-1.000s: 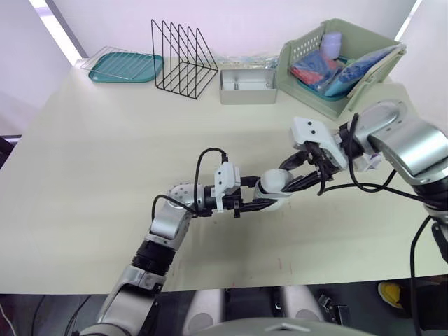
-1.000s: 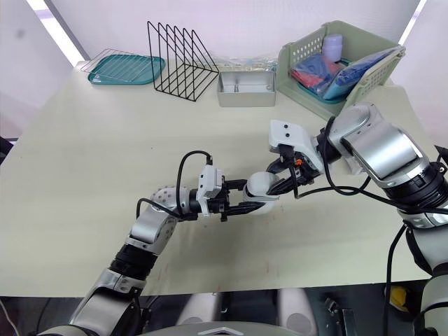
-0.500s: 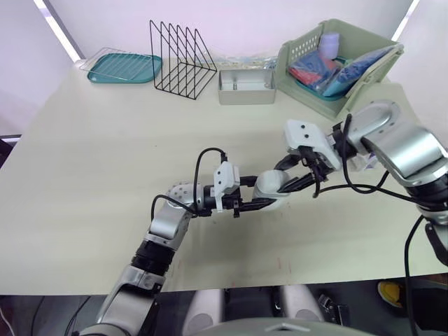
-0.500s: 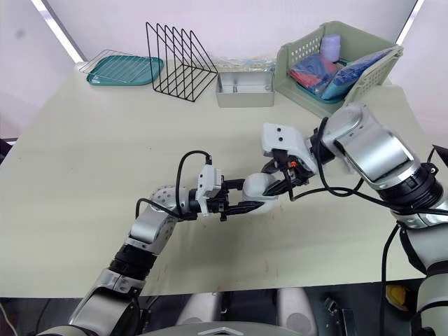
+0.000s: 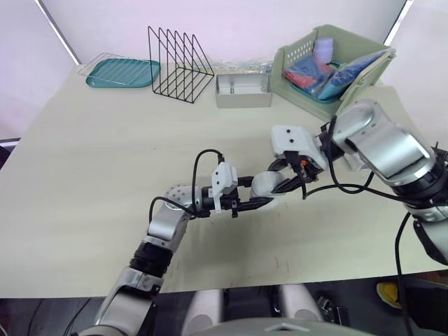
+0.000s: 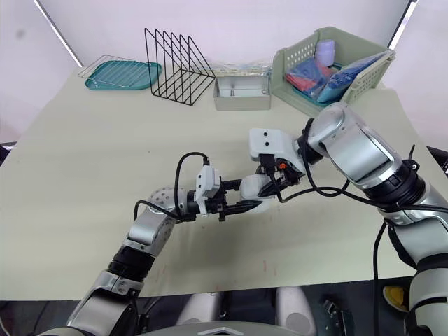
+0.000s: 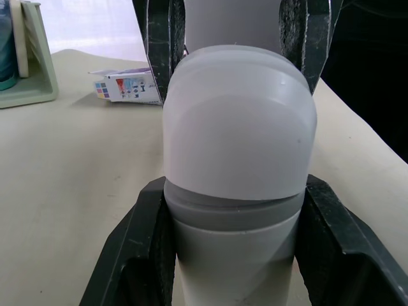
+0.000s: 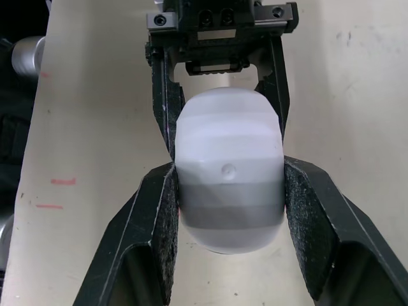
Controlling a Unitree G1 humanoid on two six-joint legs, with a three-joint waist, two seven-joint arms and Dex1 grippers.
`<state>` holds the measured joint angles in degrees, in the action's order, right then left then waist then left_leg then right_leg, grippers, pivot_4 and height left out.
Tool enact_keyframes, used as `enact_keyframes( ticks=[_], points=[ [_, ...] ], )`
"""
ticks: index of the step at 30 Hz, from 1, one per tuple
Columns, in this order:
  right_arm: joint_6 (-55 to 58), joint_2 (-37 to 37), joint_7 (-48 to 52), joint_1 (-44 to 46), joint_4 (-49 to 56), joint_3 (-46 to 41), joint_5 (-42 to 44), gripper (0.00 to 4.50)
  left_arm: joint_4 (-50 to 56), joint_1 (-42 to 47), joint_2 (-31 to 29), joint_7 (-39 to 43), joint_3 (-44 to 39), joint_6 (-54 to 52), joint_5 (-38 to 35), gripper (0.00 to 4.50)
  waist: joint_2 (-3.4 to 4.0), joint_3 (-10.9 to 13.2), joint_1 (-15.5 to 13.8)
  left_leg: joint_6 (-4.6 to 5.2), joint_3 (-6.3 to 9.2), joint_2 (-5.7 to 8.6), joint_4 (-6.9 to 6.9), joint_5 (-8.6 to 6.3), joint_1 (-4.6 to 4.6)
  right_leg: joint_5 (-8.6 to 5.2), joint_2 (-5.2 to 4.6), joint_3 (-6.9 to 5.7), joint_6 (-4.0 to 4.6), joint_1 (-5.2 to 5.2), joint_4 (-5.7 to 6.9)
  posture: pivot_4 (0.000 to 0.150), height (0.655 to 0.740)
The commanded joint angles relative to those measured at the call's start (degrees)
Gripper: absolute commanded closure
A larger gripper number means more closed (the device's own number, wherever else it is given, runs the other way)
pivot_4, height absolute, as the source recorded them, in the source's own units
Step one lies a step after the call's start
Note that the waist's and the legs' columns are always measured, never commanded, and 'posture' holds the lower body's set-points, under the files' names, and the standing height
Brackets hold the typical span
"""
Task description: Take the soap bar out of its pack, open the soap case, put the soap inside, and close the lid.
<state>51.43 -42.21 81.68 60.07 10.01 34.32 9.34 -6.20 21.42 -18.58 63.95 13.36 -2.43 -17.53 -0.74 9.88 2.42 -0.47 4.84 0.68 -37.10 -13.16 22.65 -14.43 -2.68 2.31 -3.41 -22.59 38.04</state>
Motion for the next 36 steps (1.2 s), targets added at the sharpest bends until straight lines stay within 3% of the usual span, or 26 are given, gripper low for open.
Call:
enact_keyframes(
  ticks=[1, 19, 26, 36],
  points=[
    [2.6, 0.7, -0.1, -1.0, -3.2, 6.7, -2.9, 2.70, 2.3, 0.5, 0.7, 0.5, 1.0, 1.4, 0.2, 2.58, 0.00, -0.1, 0.0, 0.00, 0.02, 0.00, 0.00, 0.00, 0.00, 0.00, 0.00, 0.00, 0.00, 0.00, 0.00, 0.150, 0.7400],
    [2.8, 6.5, -3.2, -0.4, -8.4, 8.5, -7.9, 2.70, 2.6, 0.2, 1.0, 0.4, 1.1, 1.4, 0.2, 2.58, -0.05, -0.9, 0.2, 0.00, 0.13, -0.09, 0.10, 0.00, -0.13, 0.00, 0.05, 0.04, 0.00, 0.03, -0.04, 0.150, 0.7400],
    [4.3, 7.4, -2.6, -1.7, -8.7, 9.4, -8.2, 2.70, 2.3, 0.6, 1.2, 0.7, 1.1, 2.8, 0.9, 2.58, -0.13, -1.1, 0.2, -0.02, 0.09, -0.21, 0.57, -0.02, -1.09, -0.29, 0.10, 0.04, 0.00, 0.85, -0.20, 0.150, 0.7400],
    [2.6, 9.5, -0.6, 0.0, -14.0, 9.5, -8.1, 2.70, 2.4, 0.6, 1.3, 1.2, 1.0, 3.1, 1.0, 2.58, -0.13, -1.3, 0.3, -0.03, 0.14, -0.35, 0.62, -0.02, -1.17, -0.31, 0.26, 0.02, 0.01, 0.89, -0.21, 0.150, 0.7400]
  ],
)
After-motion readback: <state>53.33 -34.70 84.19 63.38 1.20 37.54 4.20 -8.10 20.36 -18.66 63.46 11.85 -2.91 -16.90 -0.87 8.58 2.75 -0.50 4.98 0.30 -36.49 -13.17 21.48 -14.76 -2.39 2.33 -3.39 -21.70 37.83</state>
